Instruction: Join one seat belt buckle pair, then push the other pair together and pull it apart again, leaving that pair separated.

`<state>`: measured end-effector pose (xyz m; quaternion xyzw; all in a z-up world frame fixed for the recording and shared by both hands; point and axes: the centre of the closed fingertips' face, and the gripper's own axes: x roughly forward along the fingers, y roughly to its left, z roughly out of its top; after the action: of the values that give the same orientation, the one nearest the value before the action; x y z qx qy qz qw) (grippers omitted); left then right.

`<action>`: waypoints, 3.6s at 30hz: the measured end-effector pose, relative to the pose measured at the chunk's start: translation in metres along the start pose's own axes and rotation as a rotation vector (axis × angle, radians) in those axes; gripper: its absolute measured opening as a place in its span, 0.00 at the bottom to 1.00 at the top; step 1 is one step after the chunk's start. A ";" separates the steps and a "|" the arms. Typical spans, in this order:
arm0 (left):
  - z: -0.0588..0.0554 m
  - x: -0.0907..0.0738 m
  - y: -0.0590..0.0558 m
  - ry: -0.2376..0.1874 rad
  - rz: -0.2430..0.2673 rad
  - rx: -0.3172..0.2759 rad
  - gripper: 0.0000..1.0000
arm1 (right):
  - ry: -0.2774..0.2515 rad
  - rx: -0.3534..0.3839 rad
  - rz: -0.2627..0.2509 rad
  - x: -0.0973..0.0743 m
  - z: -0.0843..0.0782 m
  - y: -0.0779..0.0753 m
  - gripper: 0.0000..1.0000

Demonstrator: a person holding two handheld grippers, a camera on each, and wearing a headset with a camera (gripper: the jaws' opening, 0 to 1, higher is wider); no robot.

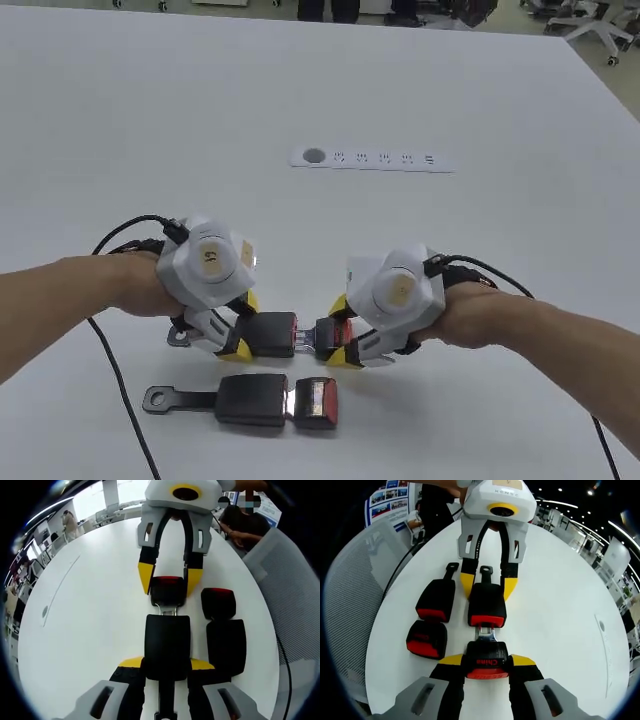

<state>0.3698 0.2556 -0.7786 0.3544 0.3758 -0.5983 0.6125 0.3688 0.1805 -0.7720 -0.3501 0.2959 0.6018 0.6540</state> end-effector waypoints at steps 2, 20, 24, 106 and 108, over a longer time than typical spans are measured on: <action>-0.001 0.000 0.001 -0.003 0.001 -0.003 0.33 | 0.002 -0.003 0.001 0.000 -0.001 0.000 0.30; -0.004 0.000 0.004 -0.012 0.005 -0.017 0.33 | 0.019 -0.005 0.008 -0.008 -0.015 0.000 0.30; -0.001 0.001 0.001 -0.011 0.006 -0.016 0.33 | 0.026 -0.007 0.008 -0.011 -0.019 0.000 0.30; -0.024 -0.023 0.010 -0.011 0.113 -0.119 0.43 | 0.101 -0.022 -0.085 -0.059 -0.080 -0.004 0.50; -0.024 -0.025 0.007 -0.016 0.117 -0.126 0.44 | 0.095 -0.011 -0.093 -0.061 -0.082 -0.004 0.51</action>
<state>0.3759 0.2888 -0.7675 0.3318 0.3865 -0.5393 0.6706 0.3694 0.0785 -0.7695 -0.3951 0.3069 0.5549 0.6647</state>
